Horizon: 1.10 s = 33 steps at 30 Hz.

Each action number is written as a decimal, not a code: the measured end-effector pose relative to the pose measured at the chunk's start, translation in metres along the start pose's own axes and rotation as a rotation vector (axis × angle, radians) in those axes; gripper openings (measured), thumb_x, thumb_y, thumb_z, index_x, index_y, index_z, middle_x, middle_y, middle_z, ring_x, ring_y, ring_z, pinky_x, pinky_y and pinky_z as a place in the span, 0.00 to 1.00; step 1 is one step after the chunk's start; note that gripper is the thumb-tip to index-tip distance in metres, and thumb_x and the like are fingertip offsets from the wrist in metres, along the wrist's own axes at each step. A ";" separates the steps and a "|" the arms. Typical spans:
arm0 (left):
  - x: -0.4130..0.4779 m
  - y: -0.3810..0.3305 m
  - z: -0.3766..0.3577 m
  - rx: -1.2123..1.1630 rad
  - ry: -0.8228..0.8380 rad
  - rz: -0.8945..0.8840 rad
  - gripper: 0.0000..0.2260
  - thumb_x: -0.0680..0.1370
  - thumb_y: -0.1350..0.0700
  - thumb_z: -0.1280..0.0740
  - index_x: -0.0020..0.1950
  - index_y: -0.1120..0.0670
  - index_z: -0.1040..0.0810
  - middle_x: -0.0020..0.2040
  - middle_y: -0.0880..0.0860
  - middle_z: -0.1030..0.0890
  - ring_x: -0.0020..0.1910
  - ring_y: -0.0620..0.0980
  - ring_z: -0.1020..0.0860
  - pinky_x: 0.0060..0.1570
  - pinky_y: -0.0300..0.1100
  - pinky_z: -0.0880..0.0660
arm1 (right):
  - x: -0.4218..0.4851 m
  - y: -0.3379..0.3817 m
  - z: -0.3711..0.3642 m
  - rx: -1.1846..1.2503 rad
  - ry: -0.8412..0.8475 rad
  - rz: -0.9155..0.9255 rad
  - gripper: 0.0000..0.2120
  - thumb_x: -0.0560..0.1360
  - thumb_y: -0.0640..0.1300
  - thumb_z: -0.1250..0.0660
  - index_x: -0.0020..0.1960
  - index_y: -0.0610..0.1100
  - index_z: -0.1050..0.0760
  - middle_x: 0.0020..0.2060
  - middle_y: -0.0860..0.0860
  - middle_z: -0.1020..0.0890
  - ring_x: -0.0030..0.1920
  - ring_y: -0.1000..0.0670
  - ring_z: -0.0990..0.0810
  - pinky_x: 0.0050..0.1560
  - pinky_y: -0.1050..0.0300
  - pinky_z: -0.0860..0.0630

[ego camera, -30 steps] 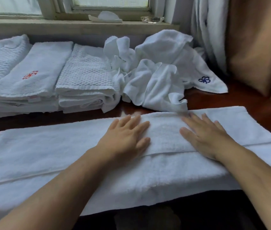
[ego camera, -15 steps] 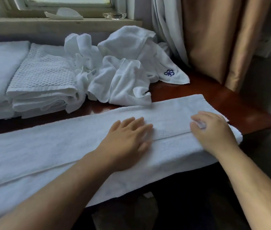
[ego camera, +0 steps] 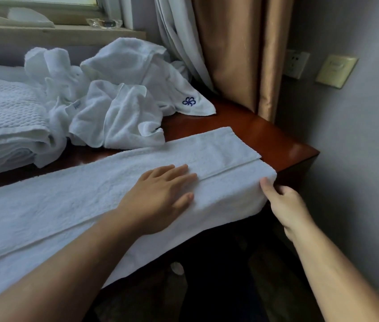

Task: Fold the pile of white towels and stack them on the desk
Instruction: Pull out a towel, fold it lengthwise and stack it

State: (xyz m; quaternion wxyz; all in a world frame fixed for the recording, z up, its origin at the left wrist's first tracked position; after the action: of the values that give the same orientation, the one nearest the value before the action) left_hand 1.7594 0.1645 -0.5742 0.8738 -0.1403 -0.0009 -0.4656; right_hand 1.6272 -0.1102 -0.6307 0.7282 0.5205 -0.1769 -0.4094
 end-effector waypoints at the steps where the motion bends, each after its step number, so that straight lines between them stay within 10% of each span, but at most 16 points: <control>1: 0.000 0.000 0.000 0.001 0.001 0.002 0.31 0.77 0.32 0.57 0.79 0.37 0.42 0.81 0.39 0.44 0.79 0.45 0.46 0.75 0.45 0.48 | -0.002 0.001 0.000 0.010 0.039 0.010 0.33 0.65 0.75 0.32 0.55 0.49 0.20 0.50 0.55 0.16 0.49 0.55 0.19 0.47 0.58 0.26; 7: 0.001 0.001 0.000 -0.008 -0.003 0.008 0.30 0.77 0.31 0.56 0.79 0.36 0.42 0.80 0.38 0.43 0.79 0.43 0.45 0.75 0.45 0.47 | -0.010 0.003 0.002 0.218 0.144 0.111 0.08 0.74 0.49 0.25 0.53 0.51 0.18 0.49 0.50 0.13 0.49 0.49 0.13 0.50 0.49 0.19; 12: 0.003 0.002 0.000 -0.041 0.015 0.035 0.25 0.81 0.34 0.50 0.78 0.35 0.39 0.80 0.36 0.42 0.79 0.42 0.46 0.76 0.45 0.47 | -0.021 0.040 0.017 0.355 0.034 0.223 0.26 0.64 0.50 0.24 0.58 0.65 0.27 0.59 0.52 0.20 0.54 0.49 0.17 0.50 0.45 0.17; 15: 0.007 -0.004 0.011 -0.163 0.100 0.065 0.24 0.80 0.34 0.47 0.75 0.37 0.33 0.78 0.38 0.38 0.79 0.43 0.43 0.76 0.45 0.45 | -0.024 0.070 0.016 0.434 0.140 0.293 0.19 0.67 0.47 0.25 0.53 0.65 0.21 0.53 0.52 0.17 0.49 0.50 0.17 0.42 0.51 0.21; 21: 0.014 -0.037 0.039 -0.447 0.203 0.053 0.26 0.68 0.23 0.40 0.53 0.41 0.21 0.52 0.37 0.21 0.51 0.33 0.24 0.53 0.38 0.26 | -0.001 0.113 -0.002 0.531 0.245 0.128 0.03 0.77 0.46 0.27 0.47 0.50 0.21 0.34 0.54 0.16 0.33 0.55 0.19 0.28 0.62 0.27; 24: 0.018 -0.041 0.037 -0.252 0.204 0.047 0.13 0.77 0.40 0.33 0.40 0.48 0.27 0.38 0.45 0.24 0.38 0.43 0.25 0.36 0.40 0.32 | 0.012 0.129 -0.009 0.558 0.292 0.083 0.08 0.75 0.49 0.26 0.51 0.48 0.21 0.35 0.52 0.16 0.34 0.54 0.19 0.28 0.63 0.26; 29: 0.033 -0.011 0.045 -0.252 0.123 0.233 0.14 0.83 0.51 0.41 0.40 0.54 0.32 0.35 0.48 0.27 0.35 0.47 0.29 0.35 0.43 0.35 | 0.025 0.142 -0.016 0.296 0.562 0.215 0.42 0.55 0.64 0.18 0.62 0.43 0.23 0.45 0.50 0.13 0.48 0.51 0.14 0.45 0.60 0.20; 33: 0.052 0.013 0.056 -0.211 0.062 0.301 0.15 0.85 0.52 0.42 0.39 0.52 0.31 0.37 0.48 0.25 0.39 0.48 0.26 0.32 0.36 0.39 | 0.039 0.135 -0.021 0.083 0.704 0.242 0.35 0.65 0.35 0.20 0.69 0.45 0.27 0.56 0.47 0.14 0.57 0.50 0.16 0.58 0.53 0.22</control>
State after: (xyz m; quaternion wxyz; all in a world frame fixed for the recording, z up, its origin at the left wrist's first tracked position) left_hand 1.8070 0.1427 -0.5170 0.9137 -0.2151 0.0959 -0.3313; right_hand 1.7204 -0.1109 -0.5232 0.7659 0.6336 0.0076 -0.1089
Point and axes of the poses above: each hand's wrist, its own x-axis towards the middle knuckle, its own z-axis out of the back of the hand, y = z × x, the point moved 5 cm from there along x, towards the middle knuckle
